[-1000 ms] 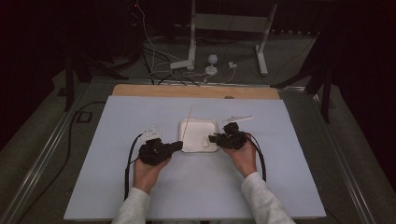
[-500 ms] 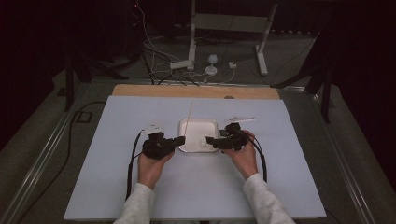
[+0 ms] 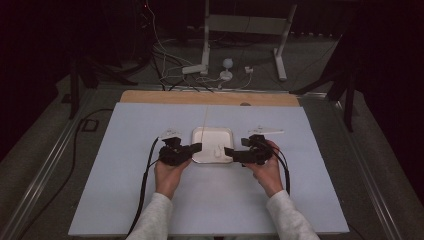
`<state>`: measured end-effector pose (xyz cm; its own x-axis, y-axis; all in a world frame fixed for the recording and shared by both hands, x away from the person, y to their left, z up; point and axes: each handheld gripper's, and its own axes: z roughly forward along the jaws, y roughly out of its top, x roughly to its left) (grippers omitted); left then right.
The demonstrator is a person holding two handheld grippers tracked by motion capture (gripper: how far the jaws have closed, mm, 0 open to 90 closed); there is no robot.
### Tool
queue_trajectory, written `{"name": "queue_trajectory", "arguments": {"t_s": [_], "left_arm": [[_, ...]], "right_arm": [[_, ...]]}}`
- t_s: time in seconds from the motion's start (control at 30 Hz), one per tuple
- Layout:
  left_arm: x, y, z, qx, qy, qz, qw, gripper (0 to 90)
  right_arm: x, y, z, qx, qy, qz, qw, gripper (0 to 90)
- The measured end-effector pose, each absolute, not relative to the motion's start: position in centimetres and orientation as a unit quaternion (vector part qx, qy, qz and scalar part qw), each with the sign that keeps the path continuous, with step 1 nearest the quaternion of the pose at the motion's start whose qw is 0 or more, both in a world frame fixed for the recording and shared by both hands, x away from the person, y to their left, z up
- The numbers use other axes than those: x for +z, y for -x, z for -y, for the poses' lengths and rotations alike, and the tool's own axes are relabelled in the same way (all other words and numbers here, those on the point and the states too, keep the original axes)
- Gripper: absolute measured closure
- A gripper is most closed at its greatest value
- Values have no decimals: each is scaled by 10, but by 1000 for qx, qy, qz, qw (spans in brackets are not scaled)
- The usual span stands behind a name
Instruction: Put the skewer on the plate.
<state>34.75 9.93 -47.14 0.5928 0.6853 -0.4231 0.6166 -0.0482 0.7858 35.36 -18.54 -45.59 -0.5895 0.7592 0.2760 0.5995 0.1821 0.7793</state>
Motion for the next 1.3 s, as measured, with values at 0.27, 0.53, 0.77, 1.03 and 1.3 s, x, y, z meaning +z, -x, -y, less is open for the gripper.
{"name": "queue_trajectory", "arguments": {"t_s": [0.27,0.53,0.77,1.03,1.3], "left_arm": [[-479,-354,-93,22,-721,-462,517,900],[-487,-359,-90,11,-721,-474,505,900],[-494,-363,-85,1,-716,-488,499,900],[-501,-365,-79,0,-714,-504,486,900],[-511,-366,-78,-10,-707,-528,470,900]], "right_arm": [[-454,-343,204,484,-433,-754,100,28],[-458,-334,226,497,-433,-746,98,8],[-463,-325,245,498,-443,-739,97,8],[-460,-311,258,501,-438,-739,107,8],[-455,-305,267,510,-438,-731,115,8]]}}
